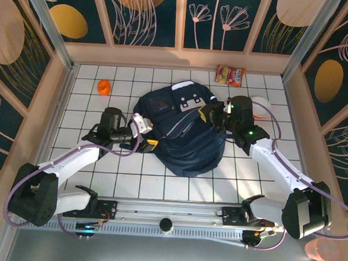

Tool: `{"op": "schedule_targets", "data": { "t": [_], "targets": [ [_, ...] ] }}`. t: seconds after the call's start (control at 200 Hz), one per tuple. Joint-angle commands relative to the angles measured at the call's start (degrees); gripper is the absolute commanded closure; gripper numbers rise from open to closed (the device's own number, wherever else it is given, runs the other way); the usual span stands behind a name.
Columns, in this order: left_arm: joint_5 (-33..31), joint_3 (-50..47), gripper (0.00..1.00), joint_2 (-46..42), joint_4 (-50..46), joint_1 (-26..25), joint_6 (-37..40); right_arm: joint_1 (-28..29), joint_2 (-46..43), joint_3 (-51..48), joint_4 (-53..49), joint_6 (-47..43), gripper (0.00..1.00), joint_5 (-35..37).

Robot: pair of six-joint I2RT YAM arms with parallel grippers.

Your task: Pack the student bag

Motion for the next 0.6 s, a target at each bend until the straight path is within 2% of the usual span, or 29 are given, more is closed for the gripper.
{"op": "schedule_targets", "data": {
  "t": [0.0,0.13,0.21,0.415,0.5,0.596],
  "targets": [
    [-1.5,1.3,0.26,2.8,-7.8,0.1,16.1,-0.5,-0.3,2.9,2.9,-2.2,0.93,-2.0],
    [1.2,3.6,0.33,7.3,-7.2,-0.5,15.2,-0.5,-0.2,2.9,2.9,-2.2,0.93,-2.2],
    [0.0,5.2,0.33,9.4,-6.9,-1.7,14.0,-0.5,-0.3,2.9,2.9,-2.2,0.93,-2.0],
    [3.1,6.9,0.37,12.3,-1.9,-4.1,8.1,-0.5,-0.7,2.3,2.8,-2.1,0.93,-1.7],
    [5.1,7.9,0.45,13.8,-0.4,-4.7,5.2,-0.5,-0.8,2.0,3.3,-1.8,0.94,-1.7],
    [3.1,9.5,0.54,15.7,-1.8,-5.5,4.4,-0.5,-1.0,1.8,3.6,-1.7,0.95,-1.7]
  ]
}}
